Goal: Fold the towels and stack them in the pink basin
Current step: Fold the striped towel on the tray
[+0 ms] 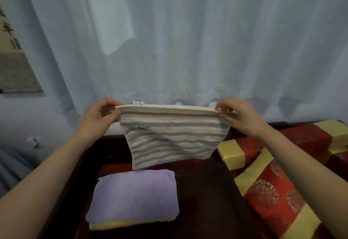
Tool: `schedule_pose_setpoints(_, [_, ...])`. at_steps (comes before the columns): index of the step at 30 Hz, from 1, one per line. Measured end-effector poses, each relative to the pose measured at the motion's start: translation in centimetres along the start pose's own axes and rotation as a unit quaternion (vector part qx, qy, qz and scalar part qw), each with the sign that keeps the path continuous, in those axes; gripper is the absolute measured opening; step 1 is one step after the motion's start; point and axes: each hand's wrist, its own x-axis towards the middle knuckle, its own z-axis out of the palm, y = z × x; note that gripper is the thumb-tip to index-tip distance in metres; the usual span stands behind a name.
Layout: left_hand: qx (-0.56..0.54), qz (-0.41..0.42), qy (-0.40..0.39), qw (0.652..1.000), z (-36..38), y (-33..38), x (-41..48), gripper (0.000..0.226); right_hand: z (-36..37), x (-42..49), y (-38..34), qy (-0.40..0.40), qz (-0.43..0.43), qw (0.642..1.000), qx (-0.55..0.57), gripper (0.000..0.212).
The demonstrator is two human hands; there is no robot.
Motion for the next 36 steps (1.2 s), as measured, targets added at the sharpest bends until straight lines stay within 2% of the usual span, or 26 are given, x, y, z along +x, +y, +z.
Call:
schedule_pose_setpoints(2, [0.122,0.037,-0.038,0.991,-0.5,0.2,0.6,0.026,0.4,1.1,0.5,-0.053,0.004,0.998,-0.046,0.035])
schedule_pose_setpoints(4, [0.226,0.062,-0.072,0.97,-0.3,0.4,0.6,0.033,1.4,1.5,1.1,-0.07,-0.01,0.994,-0.087,0.018])
schedule_pose_setpoints(5, [0.256,0.065,-0.077,0.961,-0.1,0.4,0.6,0.036,1.8,1.6,1.3,-0.071,-0.006,0.992,-0.099,0.013])
schedule_pose_setpoints(7, [0.286,0.062,-0.055,0.955,0.6,0.6,0.7,0.034,2.1,1.5,1.6,-0.049,0.014,0.991,-0.124,0.014])
schedule_pose_setpoints(10, [0.267,-0.003,-0.022,0.963,1.8,0.5,1.3,0.02,1.9,0.3,2.7,-0.007,0.076,0.991,-0.106,0.017])
schedule_pose_setpoints(13, [0.234,-0.056,-0.08,0.967,4.5,0.2,1.1,0.015,1.8,-2.0,4.4,-0.011,0.14,0.986,-0.085,0.02])
schedule_pose_setpoints(16, [0.228,-0.044,-0.085,0.969,8.9,-0.1,0.3,0.015,1.5,-5.5,5.7,0.032,0.177,0.982,-0.053,0.016])
schedule_pose_setpoints(20, [0.152,-0.011,-0.065,0.986,13.7,-0.1,-2.1,0.015,-0.5,-12.3,7.0,0.106,0.223,0.969,0.026,0.01])
schedule_pose_setpoints(23, [0.107,0.009,-0.109,0.988,14.9,-1.0,-6.5,0.018,-1.7,-18.2,6.6,0.071,0.26,0.959,0.088,0.013])
schedule_pose_setpoints(26, [0.144,0.04,-0.201,0.968,15.6,-4.1,-12.8,0.026,-1.5,-24.6,5.9,-0.01,0.293,0.946,0.137,0.022])
schedule_pose_setpoints(27, [0.145,0.027,-0.243,0.959,15.6,-5.1,-15.2,0.022,-1.1,-26.6,5.6,-0.036,0.306,0.938,0.159,0.023])
schedule_pose_setpoints(29, [0.148,-0.024,-0.318,0.936,15.9,-7.2,-19.7,0.016,0.0,-30.2,5.1,-0.076,0.335,0.914,0.216,0.012])
schedule_pose_setpoints(32, [0.161,-0.088,-0.384,0.905,16.9,-9.9,-24.6,0.02,2.7,-35.1,5.1,-0.113,0.403,0.855,0.306,0.009])
schedule_pose_setpoints(34, [0.152,-0.121,-0.404,0.894,17.8,-11.0,-25.9,0.017,5.1,-37.8,5.9,-0.134,0.446,0.824,0.323,0.021])
schedule_pose_setpoints(36, [0.13,-0.158,-0.386,0.9,18.9,-12.2,-25.8,0.017,7.1,-39.2,6.9,-0.114,0.483,0.802,0.333,0.029])
